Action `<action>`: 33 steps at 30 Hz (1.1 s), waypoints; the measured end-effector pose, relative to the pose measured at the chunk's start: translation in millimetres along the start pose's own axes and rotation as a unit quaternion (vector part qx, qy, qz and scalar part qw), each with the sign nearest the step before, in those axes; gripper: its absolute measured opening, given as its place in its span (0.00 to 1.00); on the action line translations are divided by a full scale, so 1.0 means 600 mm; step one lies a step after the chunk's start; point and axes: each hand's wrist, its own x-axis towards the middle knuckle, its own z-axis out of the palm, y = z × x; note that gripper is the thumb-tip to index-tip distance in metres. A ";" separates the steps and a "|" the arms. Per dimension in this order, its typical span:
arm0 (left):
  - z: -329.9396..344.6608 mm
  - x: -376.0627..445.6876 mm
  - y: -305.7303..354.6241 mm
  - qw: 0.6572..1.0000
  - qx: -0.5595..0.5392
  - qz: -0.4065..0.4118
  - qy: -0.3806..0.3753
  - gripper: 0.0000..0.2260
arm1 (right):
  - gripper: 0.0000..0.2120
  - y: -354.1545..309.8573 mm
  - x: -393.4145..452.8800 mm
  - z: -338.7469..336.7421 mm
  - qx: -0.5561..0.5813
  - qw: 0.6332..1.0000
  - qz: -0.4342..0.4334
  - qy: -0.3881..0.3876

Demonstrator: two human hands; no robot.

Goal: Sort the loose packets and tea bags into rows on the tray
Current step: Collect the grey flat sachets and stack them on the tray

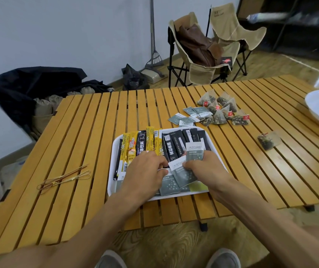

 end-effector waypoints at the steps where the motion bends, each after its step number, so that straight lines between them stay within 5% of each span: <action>1: 0.000 0.000 -0.001 1.000 -0.003 0.005 0.003 0.04 | 0.07 0.002 0.000 0.002 -0.011 1.000 0.002 -0.001; 12: -0.005 -0.016 0.002 0.997 -0.005 0.069 -0.041 0.19 | 0.05 0.007 -0.004 0.012 -0.193 0.980 -0.048 0.013; 17: -0.008 -0.017 -0.006 0.993 0.021 0.088 -0.080 0.18 | 0.05 0.005 -0.004 0.012 -0.254 0.965 -0.065 0.000; 28: -0.014 -0.015 -0.010 0.990 0.026 0.103 -0.097 0.16 | 0.04 0.001 0.006 -0.018 -0.147 0.989 -0.029 0.010; 33: -0.027 -0.016 -0.012 0.994 -0.046 0.079 -0.057 0.13 | 0.06 -0.006 0.003 -0.021 -0.093 0.992 -0.077 0.023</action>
